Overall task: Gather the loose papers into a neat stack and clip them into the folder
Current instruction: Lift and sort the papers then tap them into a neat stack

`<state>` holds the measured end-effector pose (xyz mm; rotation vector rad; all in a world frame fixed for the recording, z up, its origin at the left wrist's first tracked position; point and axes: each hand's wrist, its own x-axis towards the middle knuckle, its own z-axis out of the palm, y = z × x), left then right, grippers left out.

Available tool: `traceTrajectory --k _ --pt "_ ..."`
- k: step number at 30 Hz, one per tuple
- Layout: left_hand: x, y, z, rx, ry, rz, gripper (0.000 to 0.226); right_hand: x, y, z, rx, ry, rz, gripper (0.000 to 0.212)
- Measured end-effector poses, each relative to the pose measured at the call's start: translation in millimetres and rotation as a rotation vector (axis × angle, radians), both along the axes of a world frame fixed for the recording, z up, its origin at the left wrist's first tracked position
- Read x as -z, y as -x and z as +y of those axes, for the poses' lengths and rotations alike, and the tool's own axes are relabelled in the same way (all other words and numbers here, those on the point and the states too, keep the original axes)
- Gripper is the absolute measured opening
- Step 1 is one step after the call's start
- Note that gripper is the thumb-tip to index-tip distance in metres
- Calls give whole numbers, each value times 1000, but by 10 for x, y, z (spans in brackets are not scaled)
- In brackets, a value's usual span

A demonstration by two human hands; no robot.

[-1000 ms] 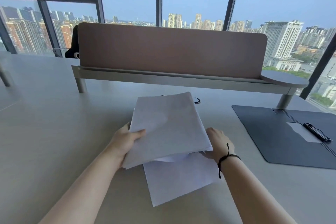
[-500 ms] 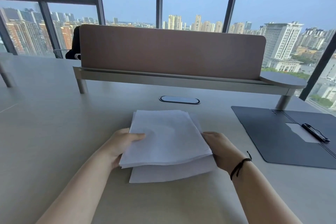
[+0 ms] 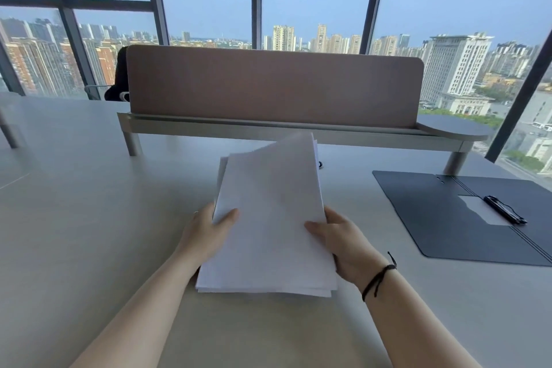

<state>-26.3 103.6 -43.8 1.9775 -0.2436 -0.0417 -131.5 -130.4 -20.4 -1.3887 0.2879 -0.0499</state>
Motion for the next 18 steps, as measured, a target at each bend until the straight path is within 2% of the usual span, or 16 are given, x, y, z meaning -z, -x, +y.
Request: traceTrajectory --k 1,3,5,7,9,12,15,18 --pt "-20 19 -22 -17 64 -16 45 -24 33 -9 3 -47 -38 35" --pt "-101 74 -85 -44 256 11 28 -55 119 -39 -13 -101 -103 34" --pt "-216 144 -142 -63 433 80 11 -79 218 -51 -46 -90 -157 35" --pt "-368 206 -187 -41 511 47 7 -146 299 -38 -35 -24 -191 36" --pt "-609 293 -207 -42 541 -39 6 -289 336 -49 29 51 -230 32" --pt "-1030 442 -219 -27 595 -165 21 -632 382 -77 89 114 -346 28" --pt "-1345 574 -232 21 665 -285 13 -913 464 -52 98 114 -441 25" --pt "-1462 679 -188 73 673 -332 24 -962 559 5 85 103 -454 28"
